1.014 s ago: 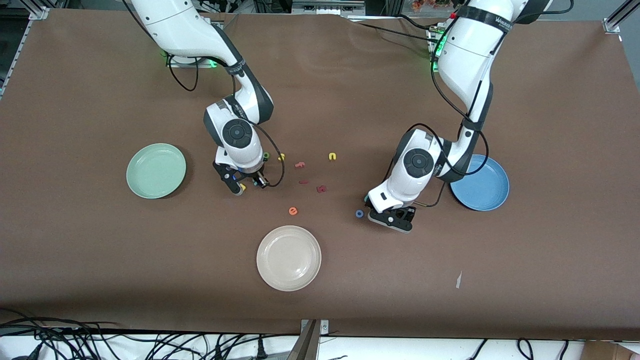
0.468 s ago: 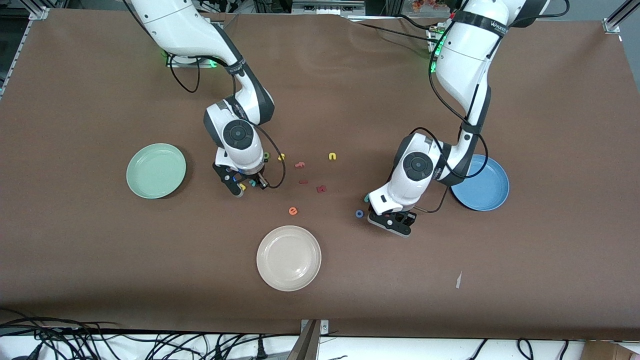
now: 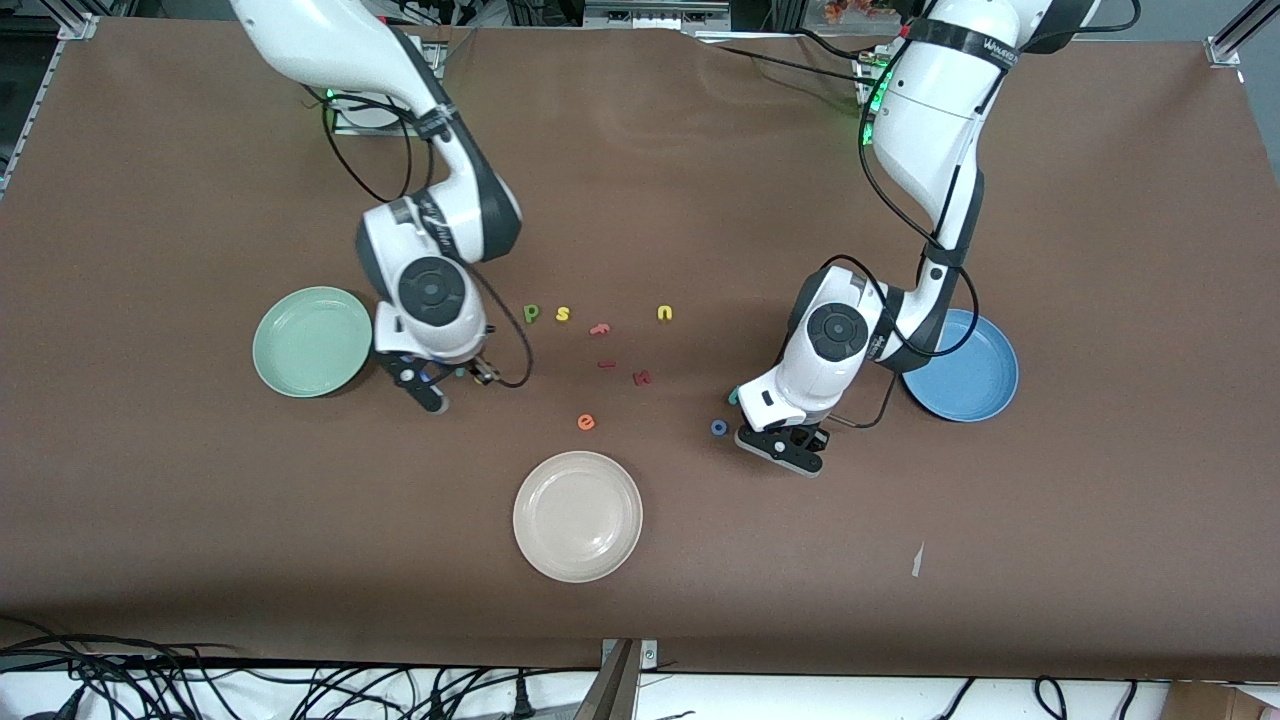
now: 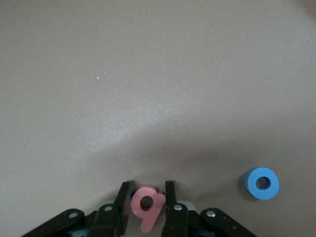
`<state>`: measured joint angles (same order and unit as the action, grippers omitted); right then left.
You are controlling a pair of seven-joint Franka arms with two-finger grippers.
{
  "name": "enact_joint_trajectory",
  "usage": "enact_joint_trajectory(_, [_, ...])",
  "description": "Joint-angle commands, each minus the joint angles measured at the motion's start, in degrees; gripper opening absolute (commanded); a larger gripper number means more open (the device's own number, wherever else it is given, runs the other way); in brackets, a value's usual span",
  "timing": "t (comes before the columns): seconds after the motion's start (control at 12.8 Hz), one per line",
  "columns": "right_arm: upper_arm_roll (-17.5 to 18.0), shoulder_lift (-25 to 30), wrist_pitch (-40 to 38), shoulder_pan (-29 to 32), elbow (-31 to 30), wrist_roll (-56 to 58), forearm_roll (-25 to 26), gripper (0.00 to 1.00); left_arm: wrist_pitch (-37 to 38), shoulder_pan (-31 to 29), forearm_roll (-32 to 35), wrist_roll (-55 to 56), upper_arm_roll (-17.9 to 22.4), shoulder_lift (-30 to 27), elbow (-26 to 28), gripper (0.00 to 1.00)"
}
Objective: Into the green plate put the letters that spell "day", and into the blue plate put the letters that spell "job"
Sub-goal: 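Drop the y on the green plate while the left gripper drops 9 on blue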
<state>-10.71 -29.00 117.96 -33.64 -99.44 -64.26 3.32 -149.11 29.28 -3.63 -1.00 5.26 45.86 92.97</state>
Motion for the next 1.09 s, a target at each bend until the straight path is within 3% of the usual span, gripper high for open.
enact_joint_trajectory(0.0, [-4.12, 7.19, 0.43, 0.15, -8.73, 11.40, -0.24, 0.13, -0.04, 0.69, -0.94, -1.37, 0.89, 0.29, -0.34, 0.00])
enact_joint_trajectory(0.23, [-11.59, 11.15, 4.63, 0.15, -16.37, 27.02, -0.24, 0.13, 2.31, -0.27, -0.59, -1.20, 1.68, -4.88, 1.06, 0.00])
enact_joint_trajectory(0.39, [-14.50, 11.77, 10.15, 0.15, -22.43, 32.34, -0.59, 0.13, 7.14, -2.99, -0.59, -1.46, 1.59, -9.97, 3.60, 0.00])
enact_joint_trajectory(0.55, [-17.05, 11.95, 19.63, 0.15, -29.73, 35.86, -0.77, 0.14, 9.09, -5.62, -0.59, -3.12, 1.51, -16.73, 10.61, 0.00])
enact_joint_trajectory(0.7, [-17.24, 10.64, 22.57, 1.55, -32.21, 36.84, -0.77, 0.15, 9.10, -9.84, -0.50, -8.37, 1.24, -22.63, 17.47, 0.00])
enact_joint_trajectory(0.78, [-17.24, 10.19, 22.93, 1.56, -32.22, 36.93, -0.77, 0.31, 9.10, -11.69, -0.50, -12.06, 1.15, -25.44, 21.25, 0.00])
enact_joint_trajectory(0.86, [-17.24, 10.45, 22.75, 1.64, -32.13, 37.02, -0.77, 0.78, 9.10, -13.53, -0.50, -14.27, 1.24, -28.08, 24.85, 0.00])
enact_joint_trajectory(0.94, [-17.24, 10.71, 22.58, 1.56, -32.13, 37.02, -0.94, 1.00, 9.18, -14.85, -0.50, -15.86, 1.24, -29.58, 27.85, 0.01])
enact_joint_trajectory(1.01, [-16.98, 10.98, 22.49, 1.56, -31.96, 36.93, -1.12, 1.00, 9.10, -16.70, -0.50, -17.53, 1.24, -30.21, 30.92, 0.03])
